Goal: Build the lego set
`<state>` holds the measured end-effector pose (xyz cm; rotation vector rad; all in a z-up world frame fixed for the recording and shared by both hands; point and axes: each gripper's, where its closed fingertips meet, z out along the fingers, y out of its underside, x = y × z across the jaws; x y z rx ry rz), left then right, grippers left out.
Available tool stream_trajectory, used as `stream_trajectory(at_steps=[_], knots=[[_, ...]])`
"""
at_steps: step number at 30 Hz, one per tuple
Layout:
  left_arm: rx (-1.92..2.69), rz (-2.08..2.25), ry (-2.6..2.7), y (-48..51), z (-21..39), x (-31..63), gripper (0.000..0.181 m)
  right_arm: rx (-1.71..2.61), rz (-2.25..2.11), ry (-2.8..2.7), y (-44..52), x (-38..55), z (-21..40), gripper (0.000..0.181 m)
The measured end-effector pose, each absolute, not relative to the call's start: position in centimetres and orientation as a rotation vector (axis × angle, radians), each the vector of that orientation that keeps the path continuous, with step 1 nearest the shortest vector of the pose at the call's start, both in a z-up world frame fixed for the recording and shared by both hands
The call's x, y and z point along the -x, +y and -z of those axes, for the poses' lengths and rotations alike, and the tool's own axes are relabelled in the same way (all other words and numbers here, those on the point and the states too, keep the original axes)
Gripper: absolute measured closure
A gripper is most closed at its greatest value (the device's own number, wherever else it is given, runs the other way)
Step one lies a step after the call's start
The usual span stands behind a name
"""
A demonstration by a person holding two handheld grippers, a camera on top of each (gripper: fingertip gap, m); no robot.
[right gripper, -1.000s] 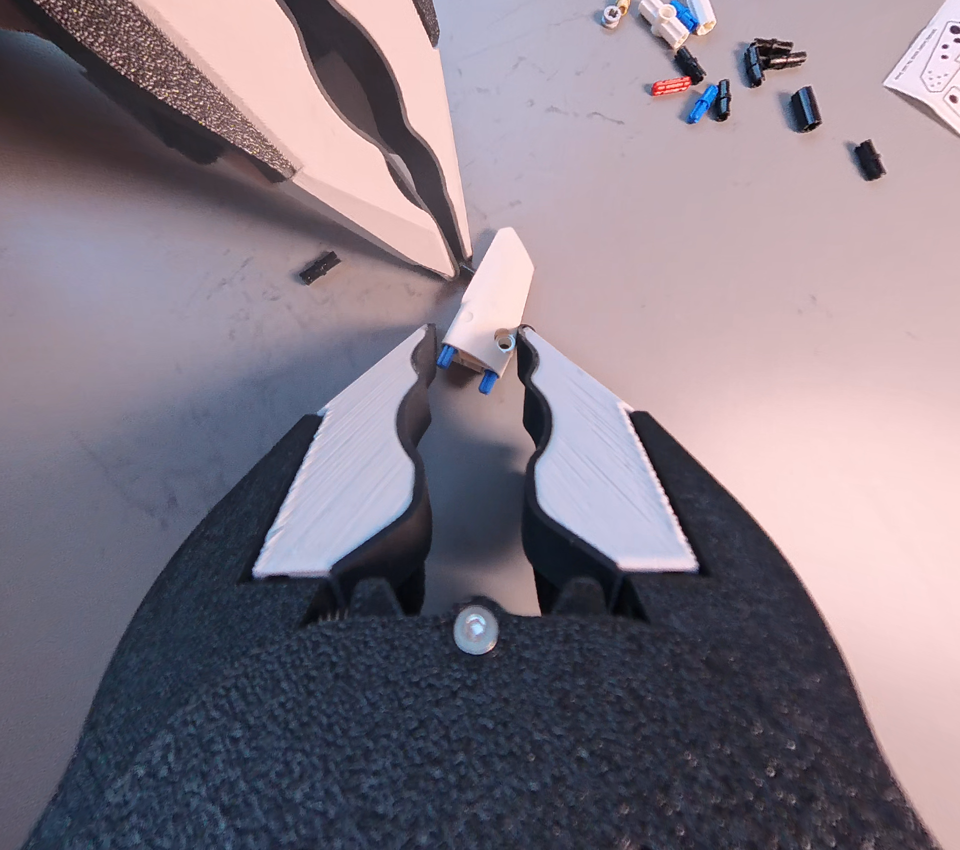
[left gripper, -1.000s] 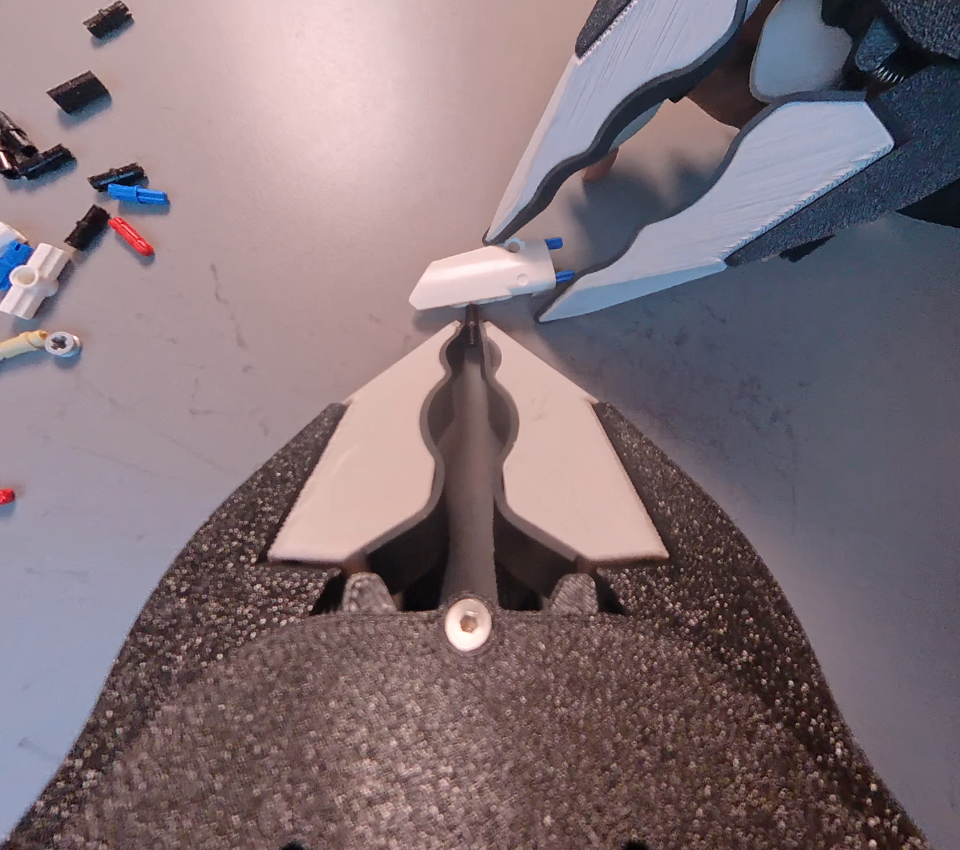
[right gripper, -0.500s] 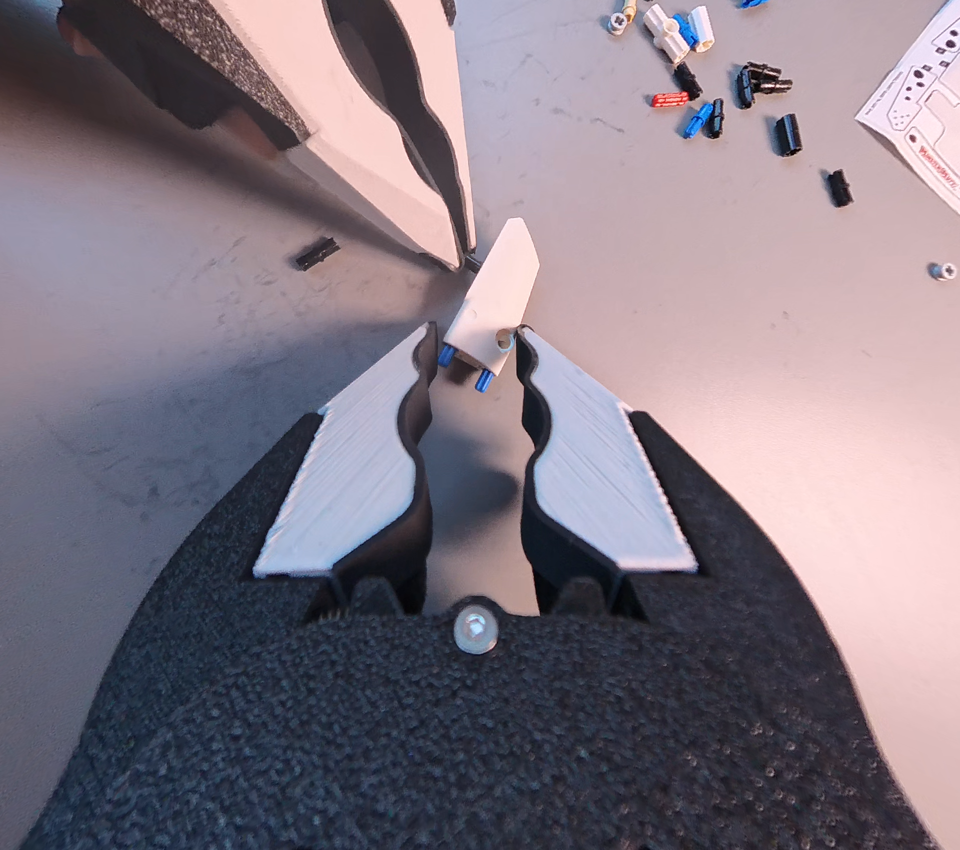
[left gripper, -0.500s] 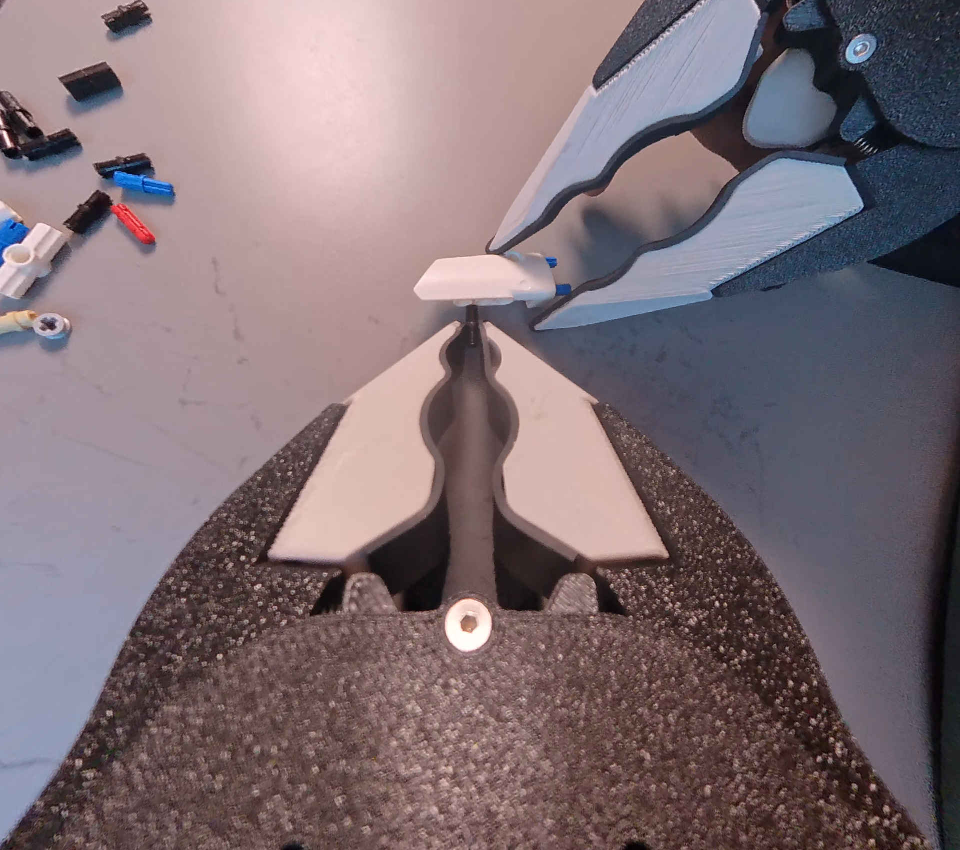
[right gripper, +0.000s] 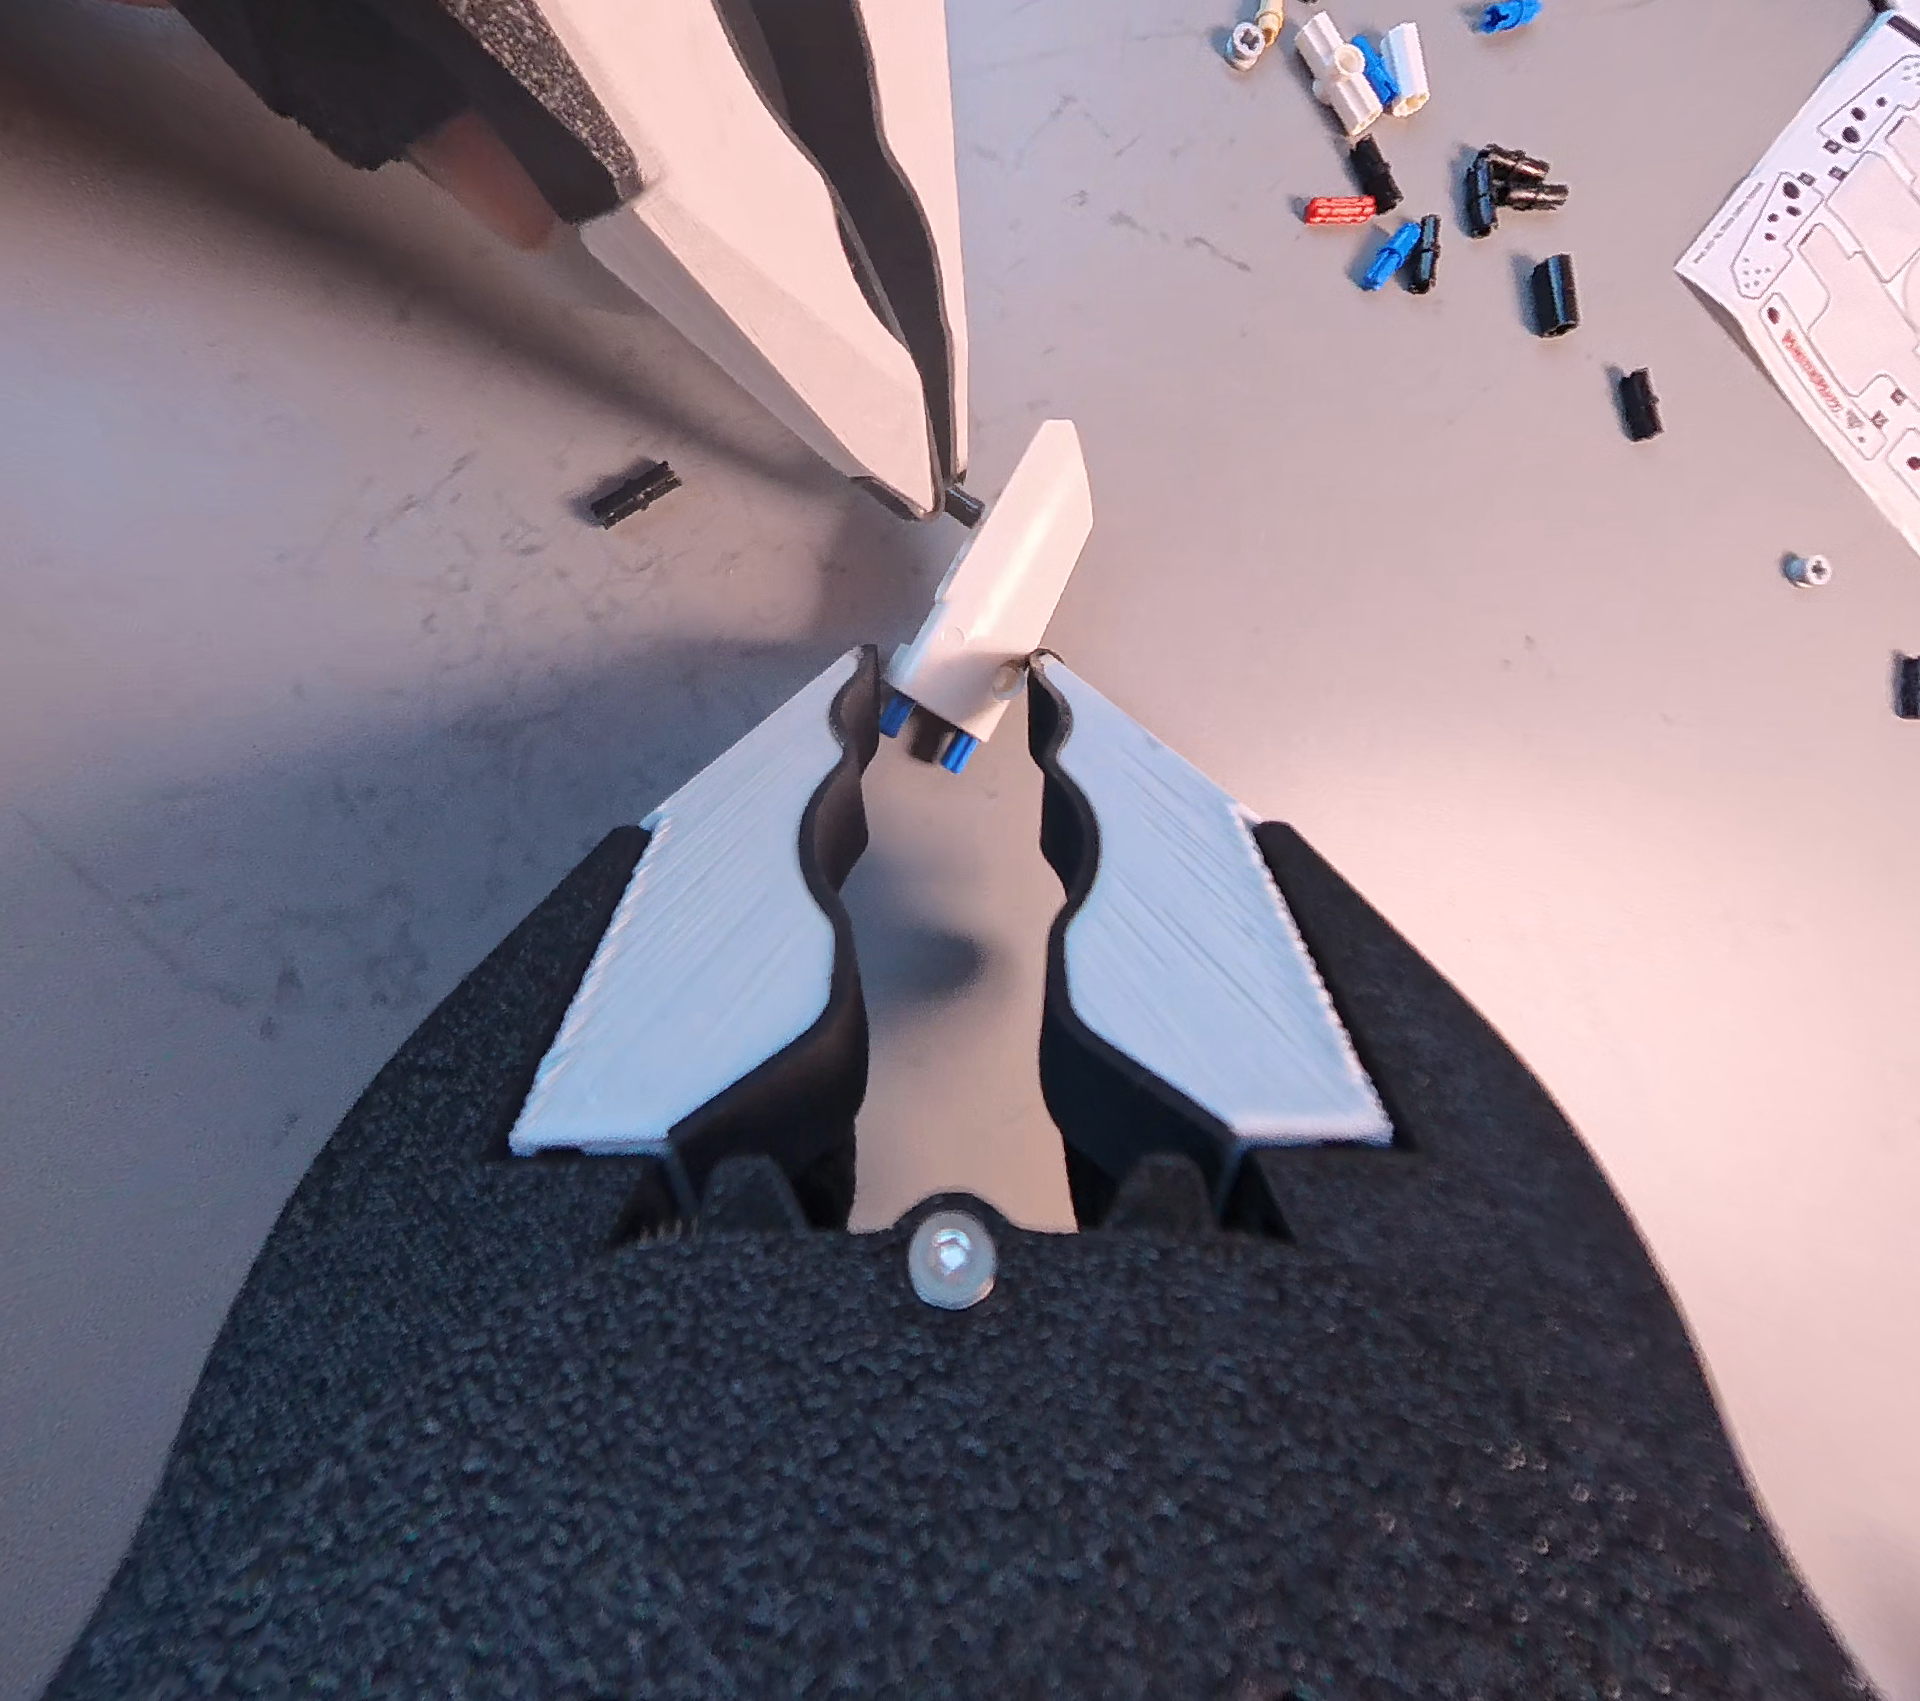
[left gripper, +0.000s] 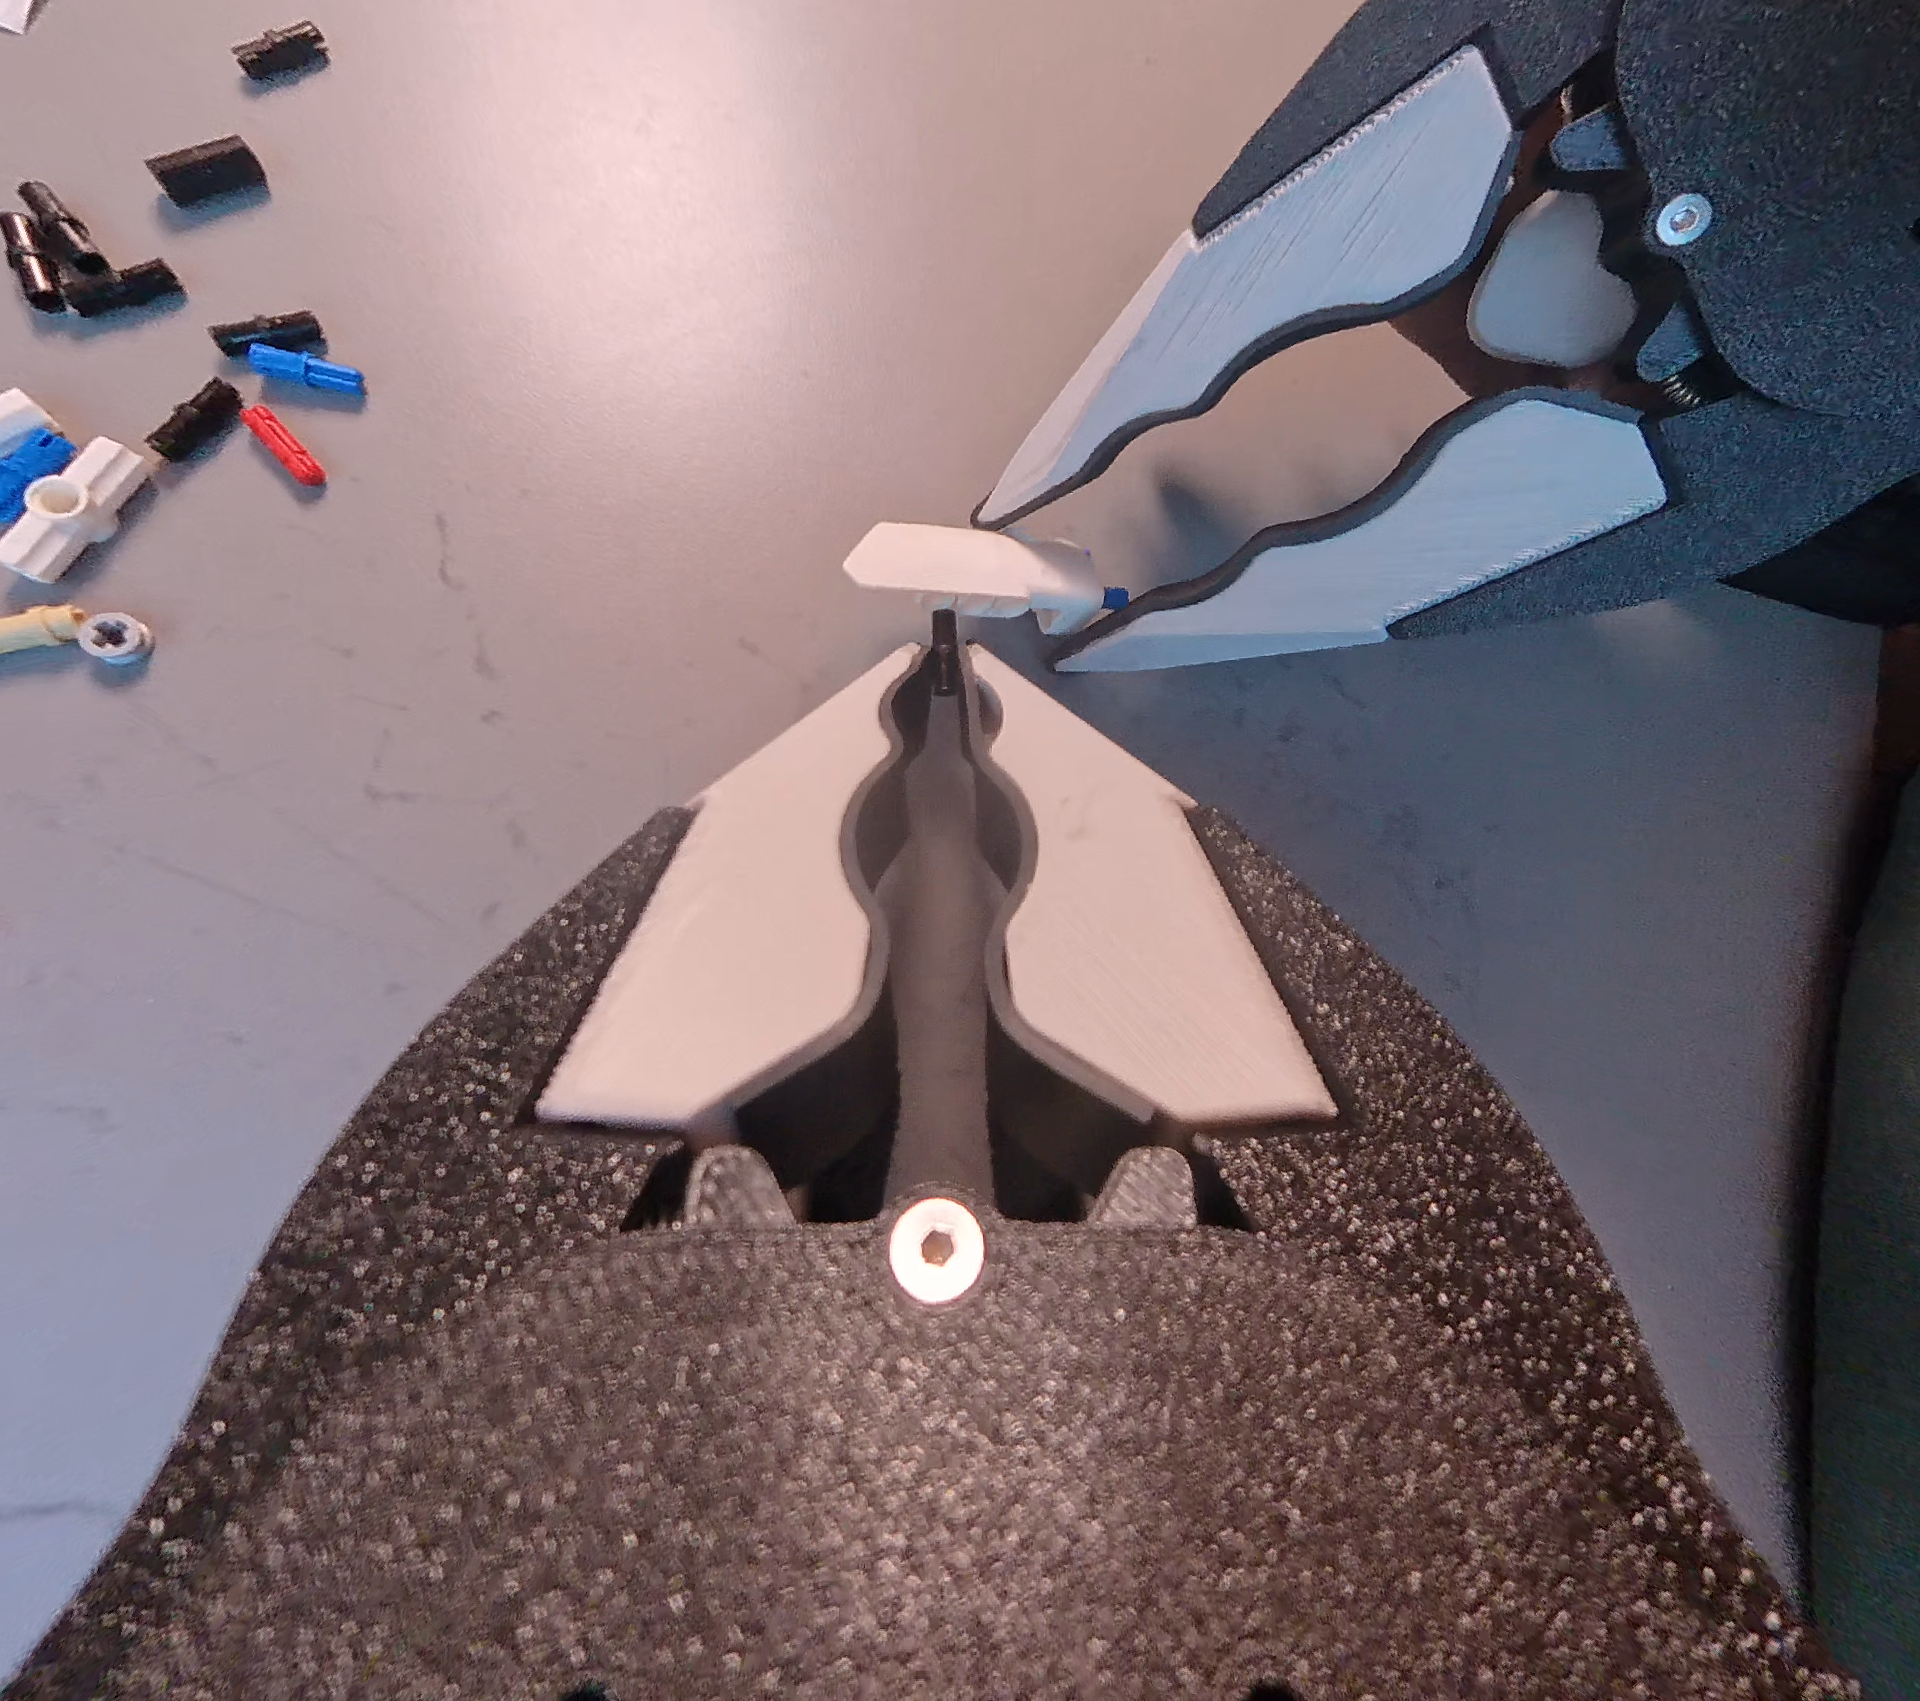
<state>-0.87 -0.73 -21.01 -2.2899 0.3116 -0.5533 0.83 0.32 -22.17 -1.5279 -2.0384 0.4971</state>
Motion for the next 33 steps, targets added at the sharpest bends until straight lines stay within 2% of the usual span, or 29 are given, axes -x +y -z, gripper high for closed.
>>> stream_trajectory(at_steps=[9, 16, 22, 33], knots=[[2.354, 0.502, 0.339, -1.1, 22.3, 0.9, 0.177, 1.625, -0.630, -2.031, 0.1, -0.8, 22.4, 0.153], [2.354, 0.489, 0.333, -1.1, 22.3, 1.0, 0.177, 1.767, -0.741, -1.962, 0.1, -0.3, 22.3, 0.141], [2.348, 0.507, 0.303, -1.0, 22.3, 1.2, 0.177, 1.793, -0.635, -1.929, 0.8, 0.0, 22.5, 0.155], [2.339, 0.519, 0.253, -0.7, 22.2, 1.4, 0.177, 1.748, -0.602, -1.909, 0.6, 0.2, 22.5, 0.157]])
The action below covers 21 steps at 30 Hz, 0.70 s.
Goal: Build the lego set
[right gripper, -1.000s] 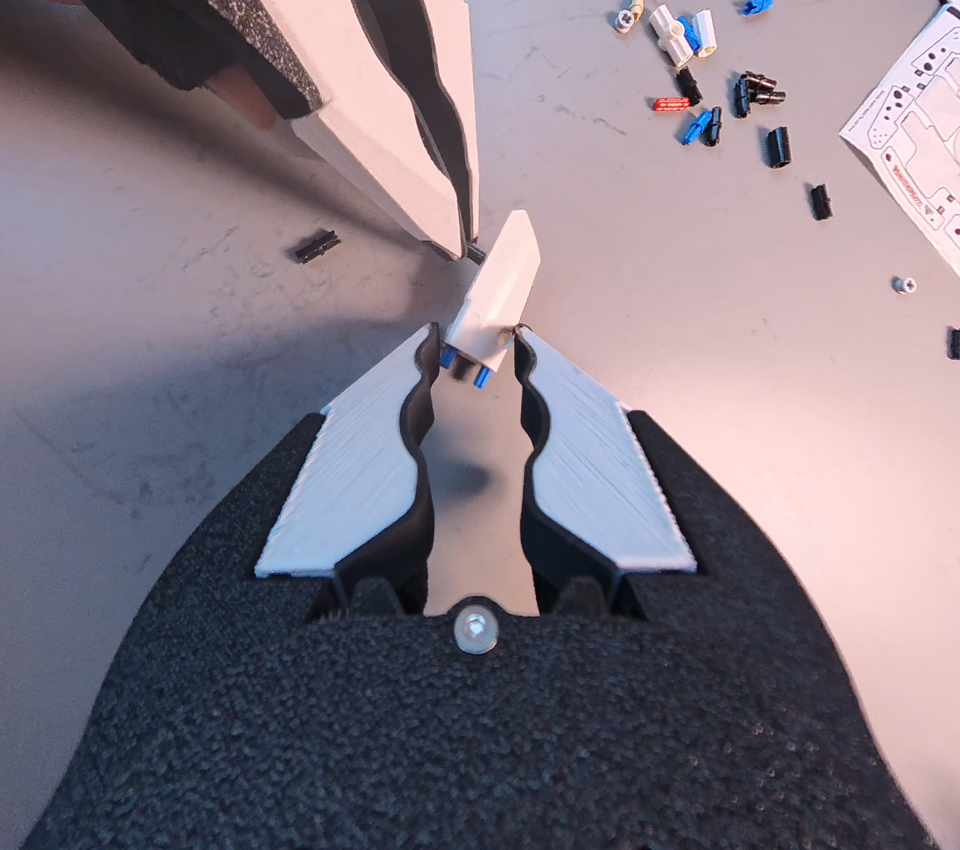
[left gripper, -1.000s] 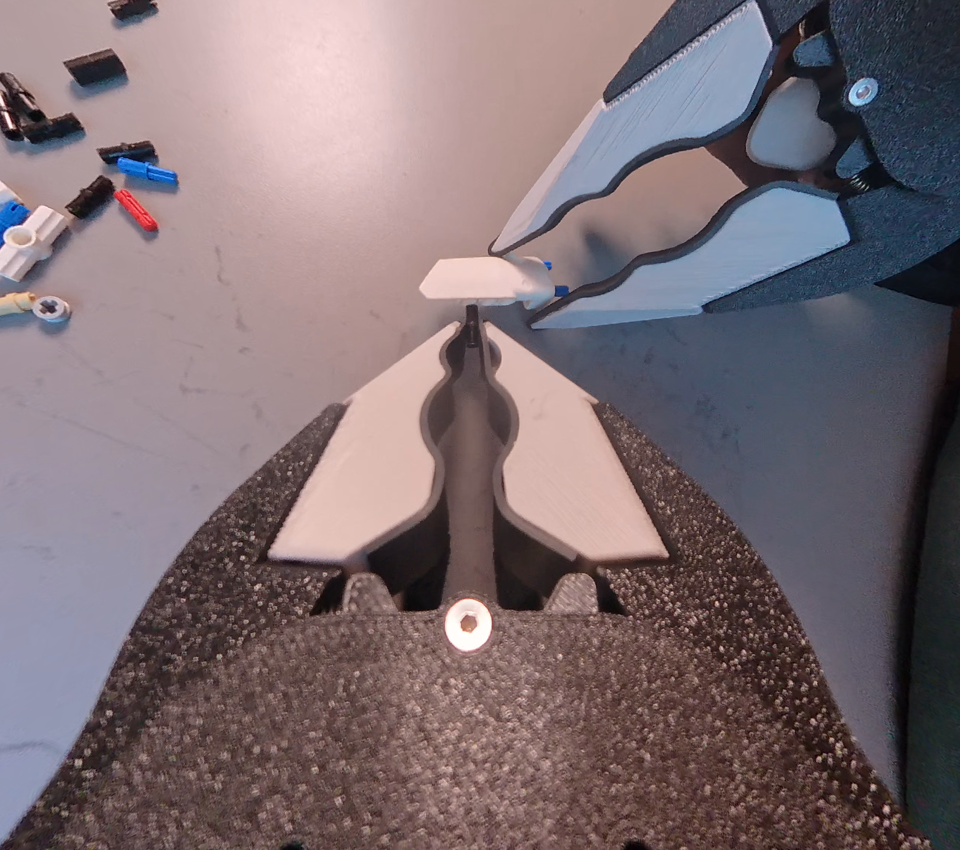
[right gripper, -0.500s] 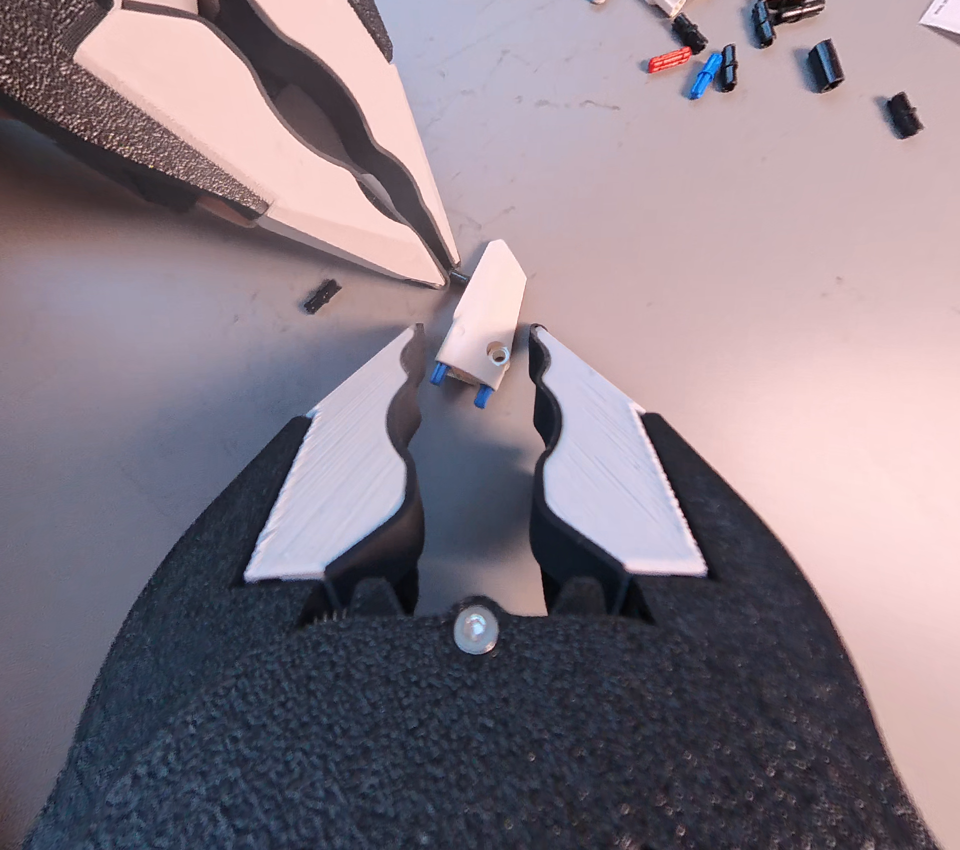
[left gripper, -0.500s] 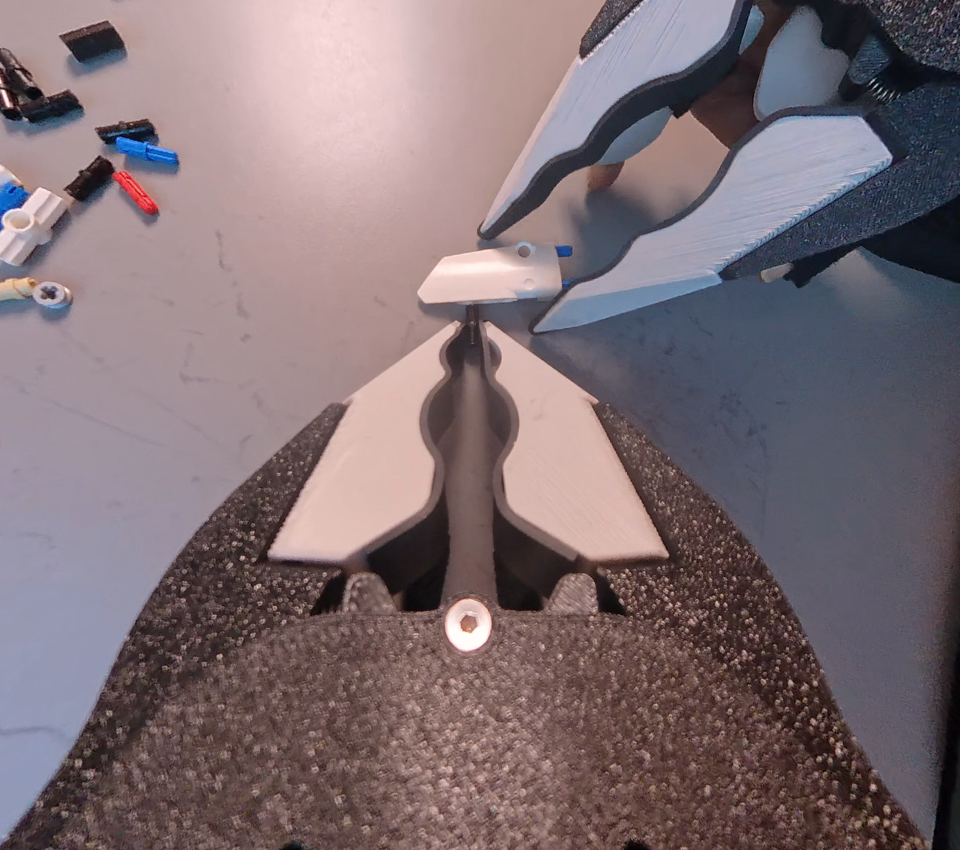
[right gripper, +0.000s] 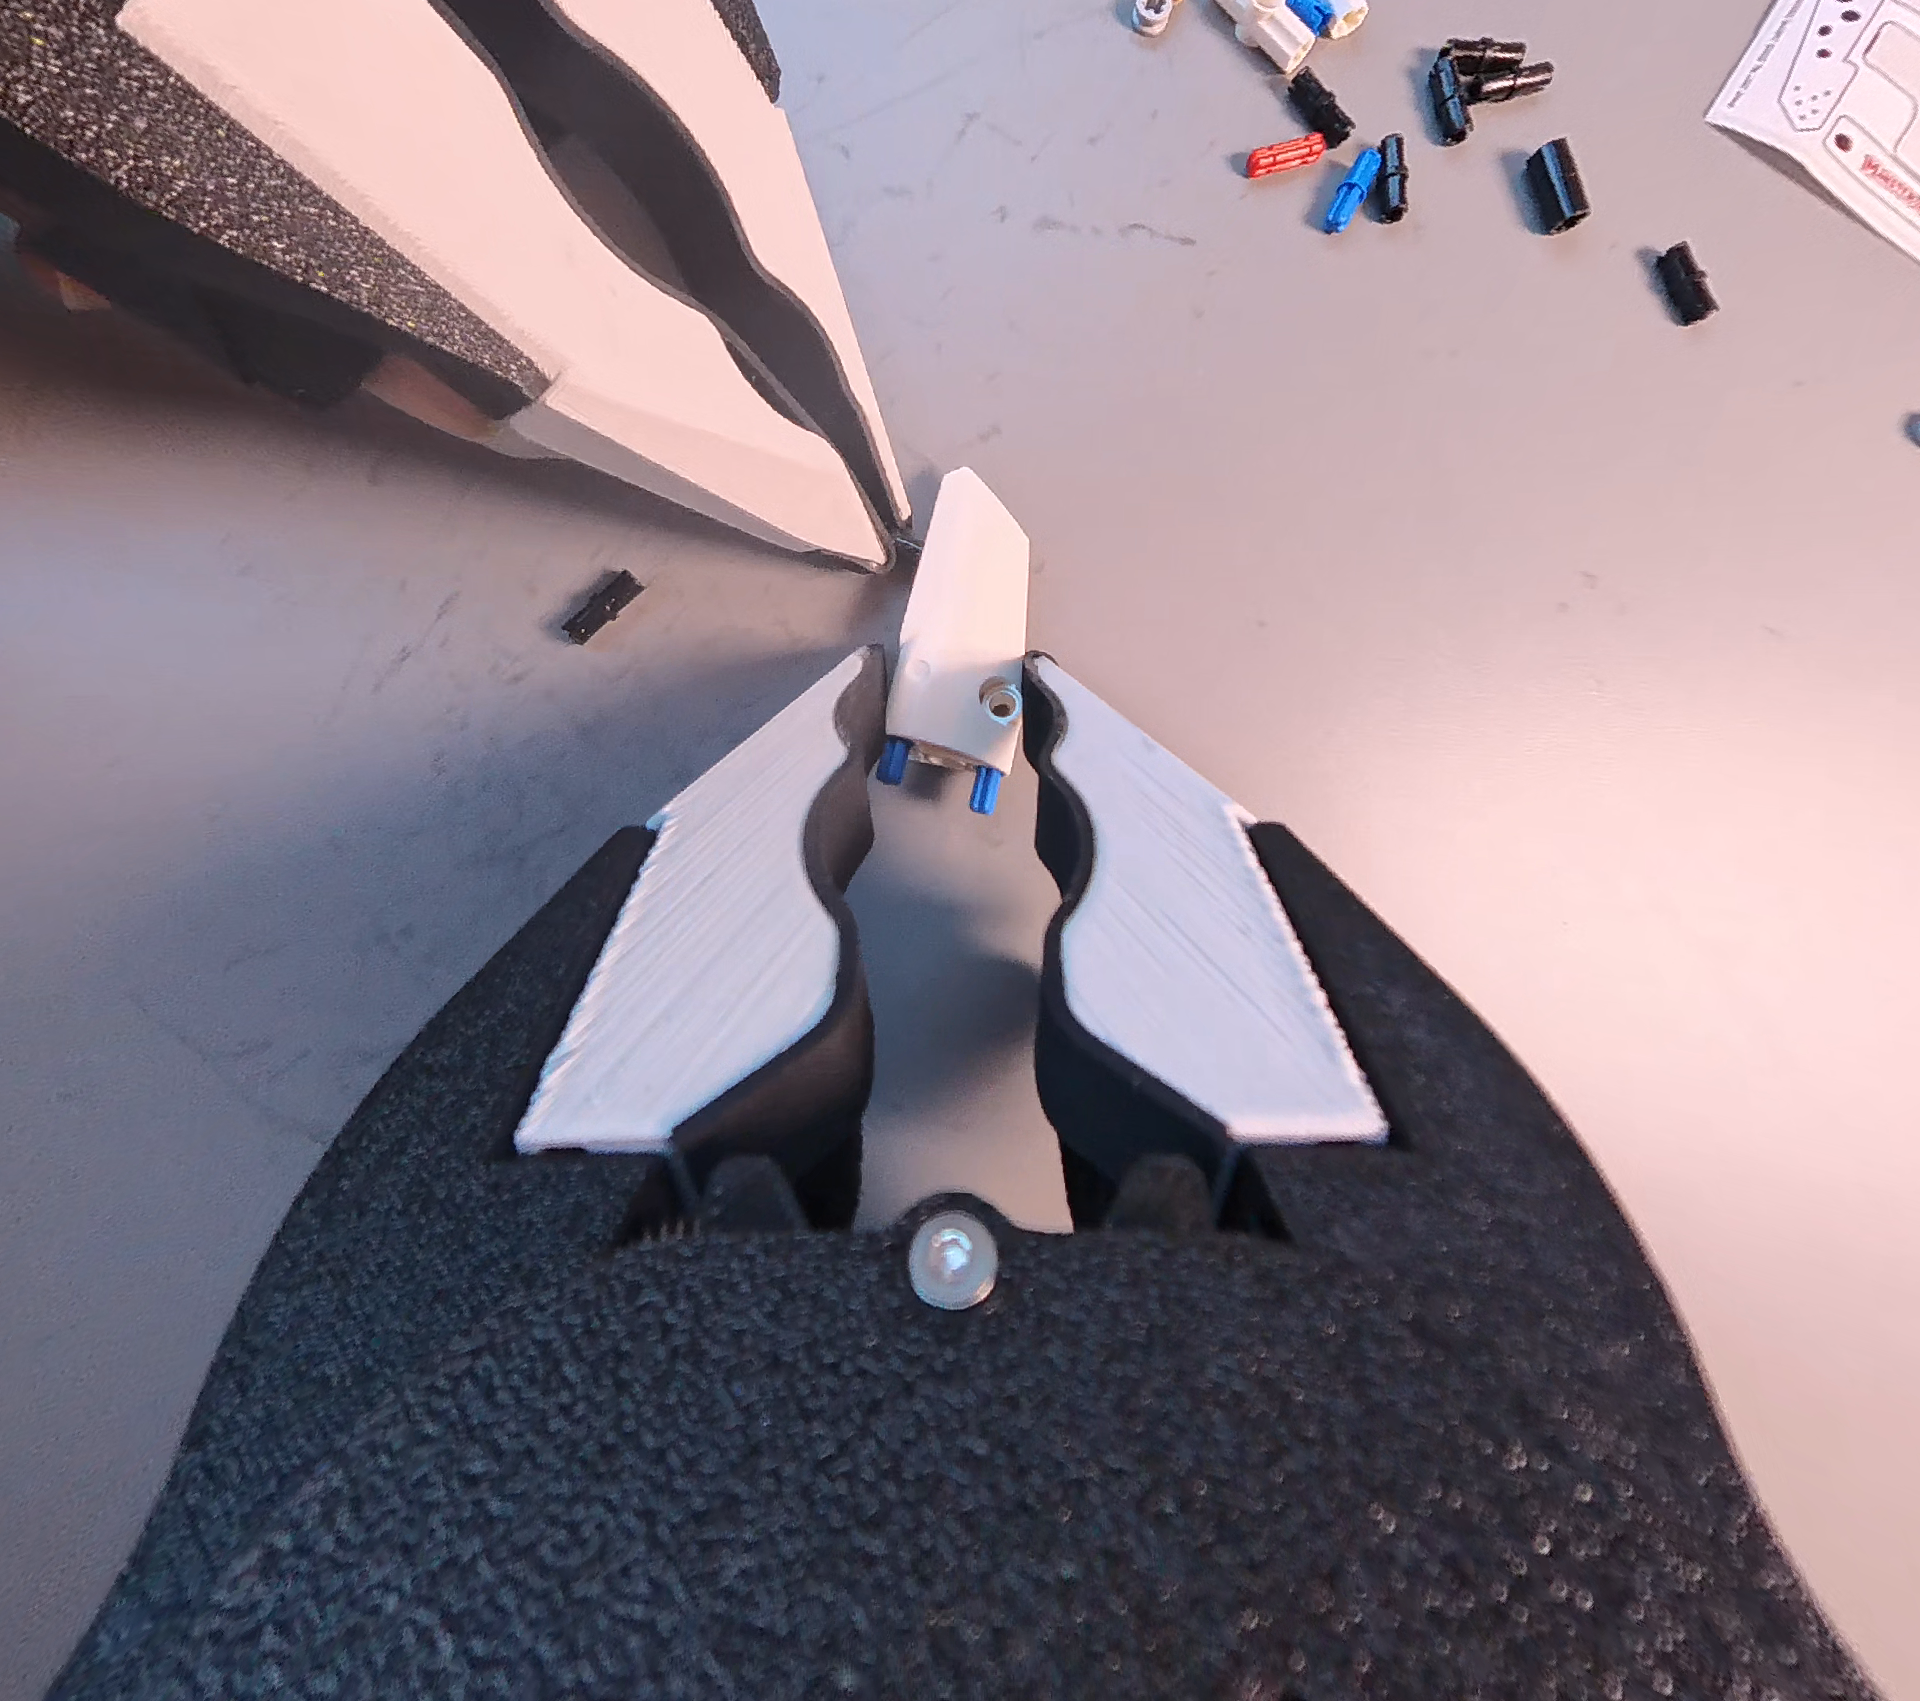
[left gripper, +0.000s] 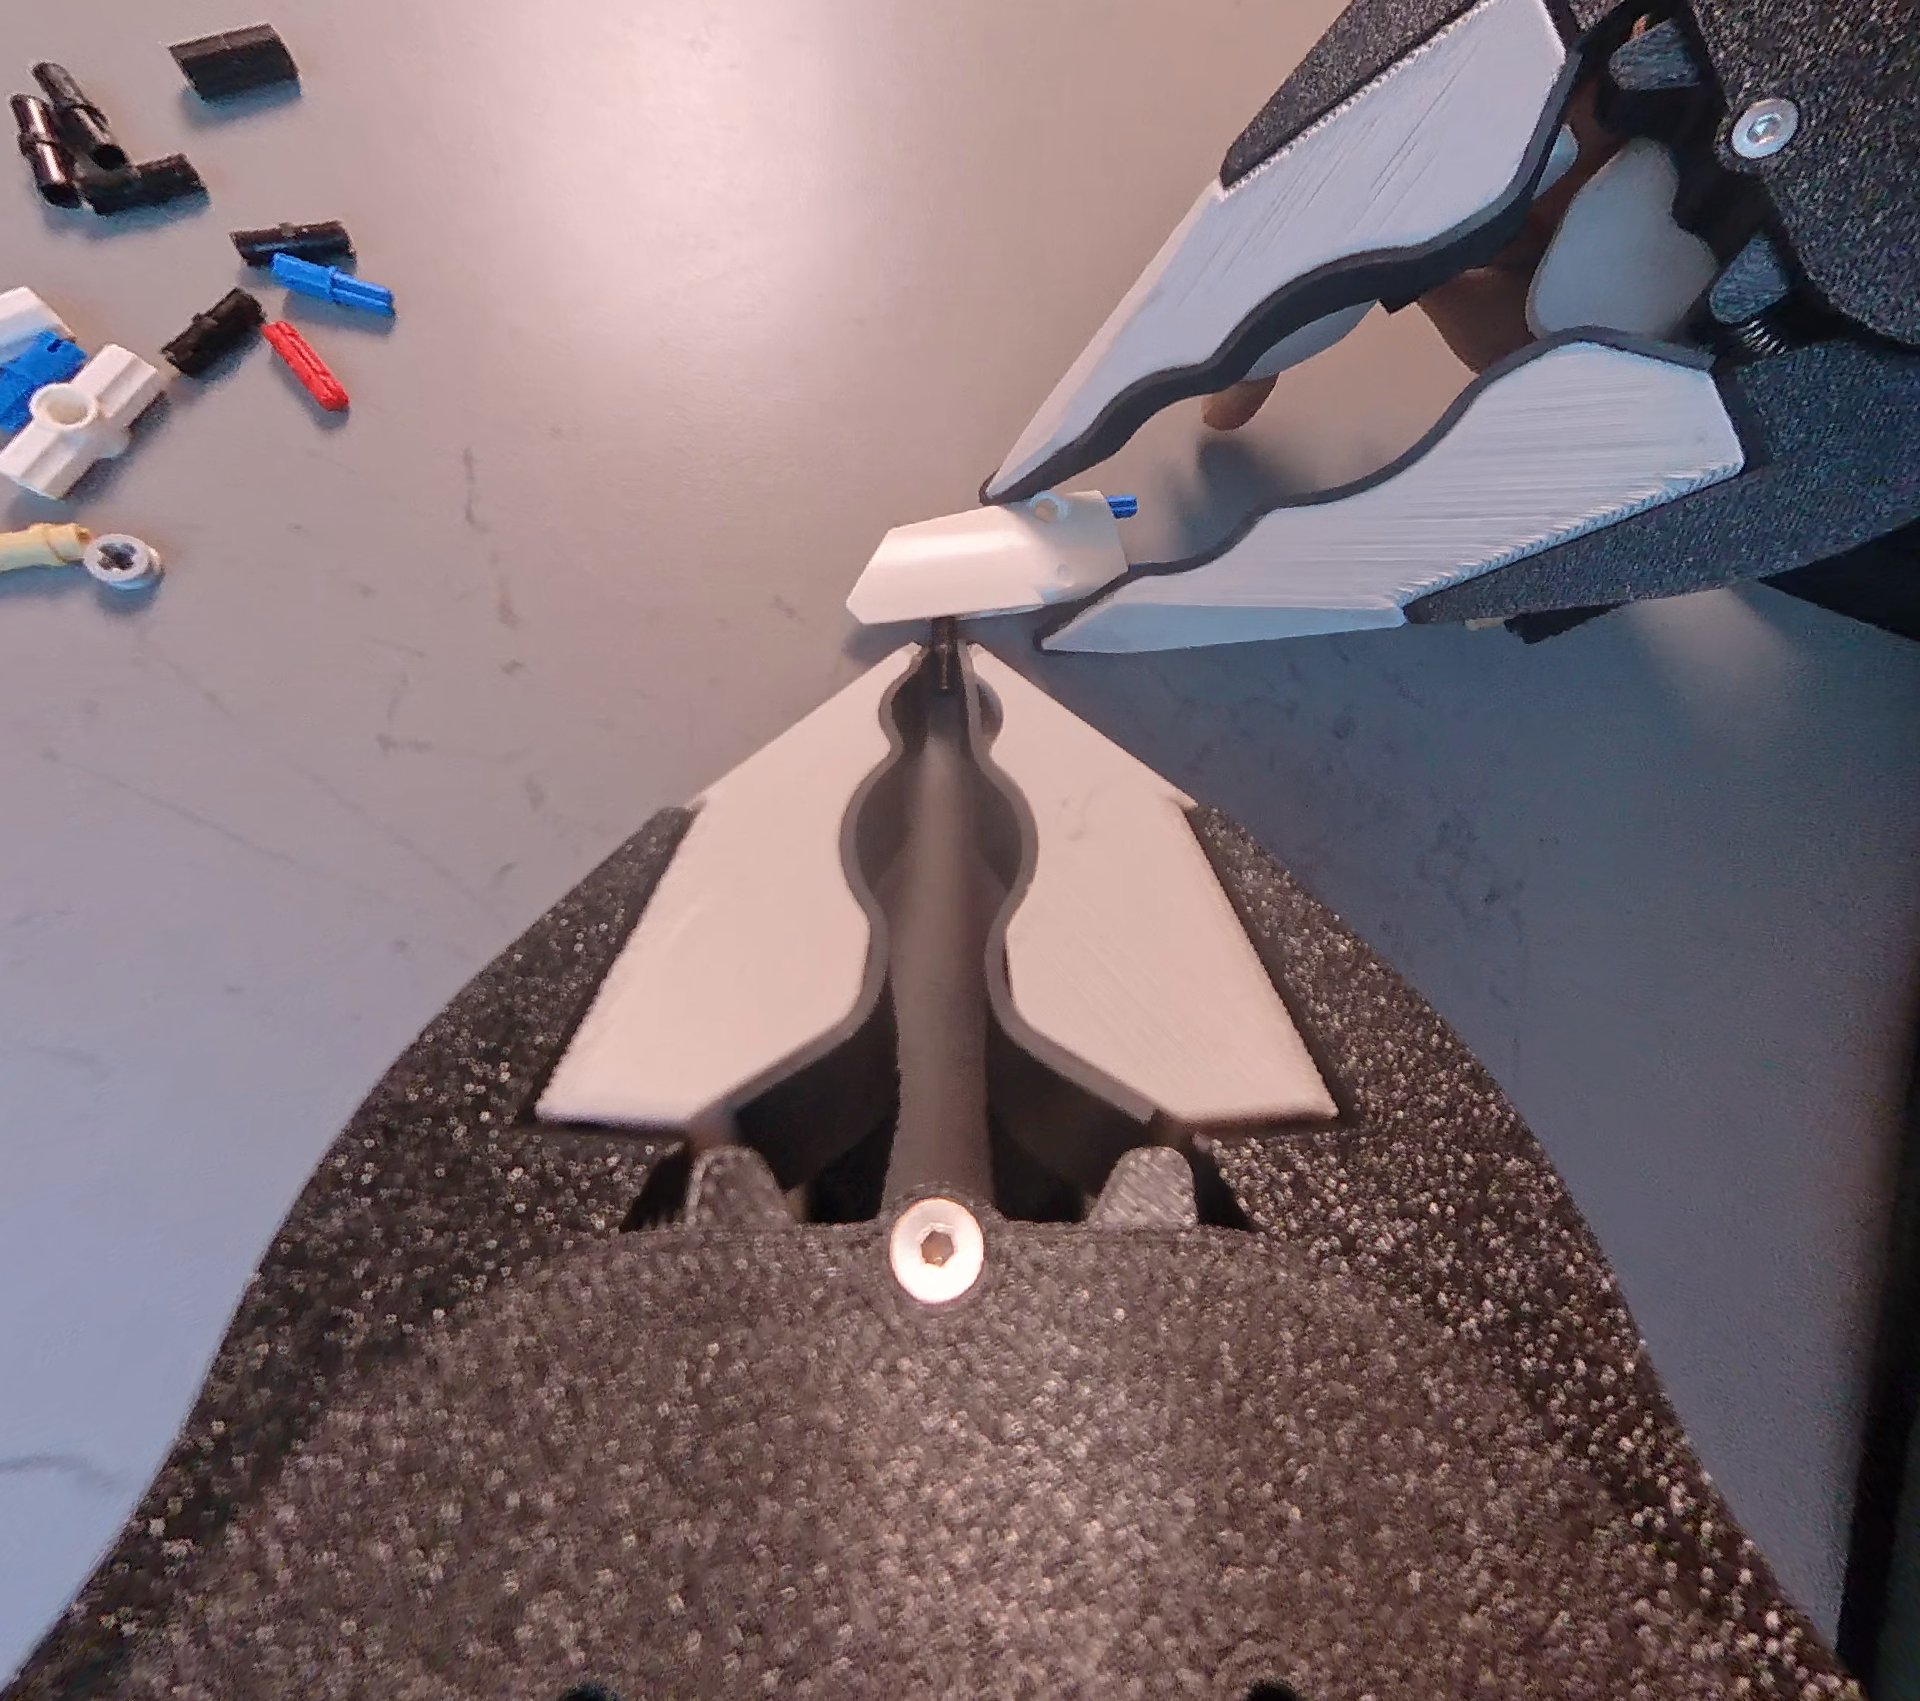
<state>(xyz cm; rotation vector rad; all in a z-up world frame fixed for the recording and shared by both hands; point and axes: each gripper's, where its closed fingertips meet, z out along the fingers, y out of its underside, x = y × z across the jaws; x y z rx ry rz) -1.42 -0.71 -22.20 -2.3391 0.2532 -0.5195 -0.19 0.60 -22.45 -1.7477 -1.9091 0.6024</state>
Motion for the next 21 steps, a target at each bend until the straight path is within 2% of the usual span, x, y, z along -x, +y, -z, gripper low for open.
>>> stream_trajectory(at_steps=[10, 16, 21], knots=[[2.322, 0.456, 0.239, -0.42, 22.16, 1.43, 0.178, 1.673, -0.558, -1.929, 0.61, 0.27, 22.39, 0.157], [2.319, 0.242, 0.357, -0.48, 22.53, 1.41, 0.178, 1.754, -0.697, -1.903, 0.56, 0.22, 22.42, 0.157], [2.298, 0.157, 0.395, -0.45, 22.42, 1.51, 0.178, 1.716, -0.632, -1.932, 0.51, 0.15, 22.48, 0.157]])
